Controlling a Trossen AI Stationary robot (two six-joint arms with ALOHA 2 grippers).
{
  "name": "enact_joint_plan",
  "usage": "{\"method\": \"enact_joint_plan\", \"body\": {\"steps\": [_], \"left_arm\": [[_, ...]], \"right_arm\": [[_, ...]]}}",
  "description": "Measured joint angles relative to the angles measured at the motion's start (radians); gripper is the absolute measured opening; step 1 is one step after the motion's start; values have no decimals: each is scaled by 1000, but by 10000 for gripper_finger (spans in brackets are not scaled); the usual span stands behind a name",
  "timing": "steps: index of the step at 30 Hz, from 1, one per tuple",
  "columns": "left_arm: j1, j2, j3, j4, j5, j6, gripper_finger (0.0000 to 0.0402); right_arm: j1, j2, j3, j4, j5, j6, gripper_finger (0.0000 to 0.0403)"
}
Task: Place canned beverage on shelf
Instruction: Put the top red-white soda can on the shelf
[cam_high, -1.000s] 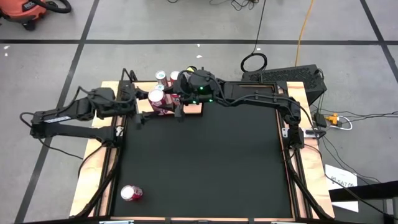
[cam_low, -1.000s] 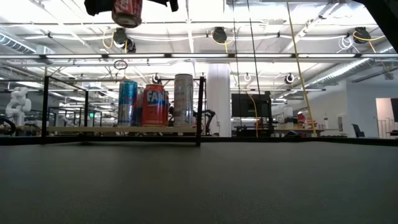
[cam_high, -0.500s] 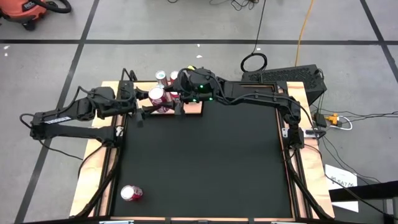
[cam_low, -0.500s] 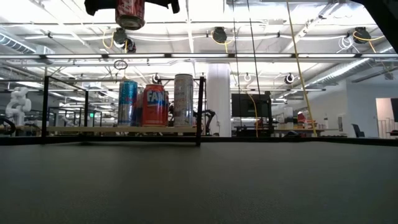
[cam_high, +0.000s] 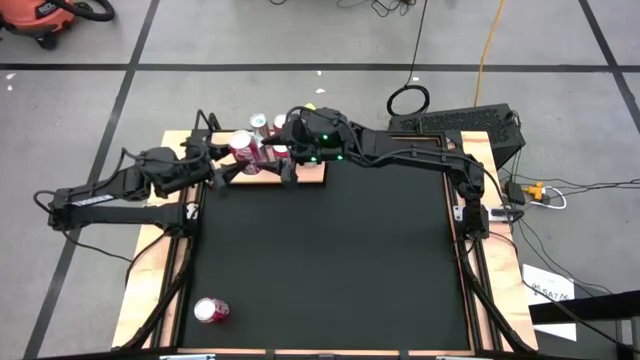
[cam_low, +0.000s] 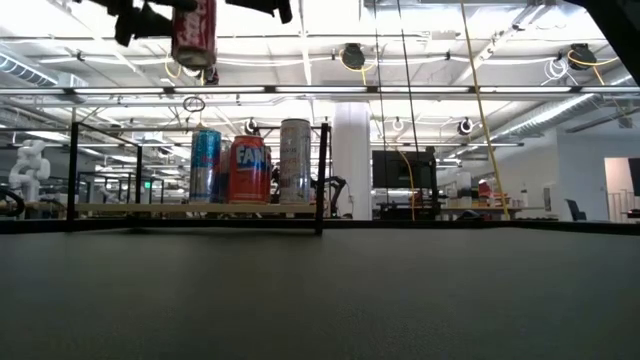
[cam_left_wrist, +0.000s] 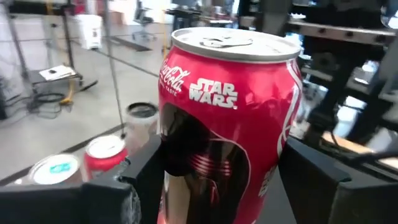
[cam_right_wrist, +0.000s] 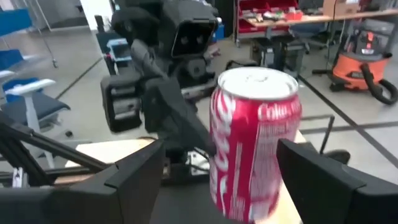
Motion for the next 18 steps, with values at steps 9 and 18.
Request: {"method": "enact_joint_plan", "body": {"steps": [9,18], "left_arm": [[0,-165,-134,-59,-153,-27,247],[0,-219,-298,-10,-281,-49,247]], "right_arm": [[-14,-8,0,-89,3,-9,288],[-35,-8,0,-109,2,-26,288]]}}
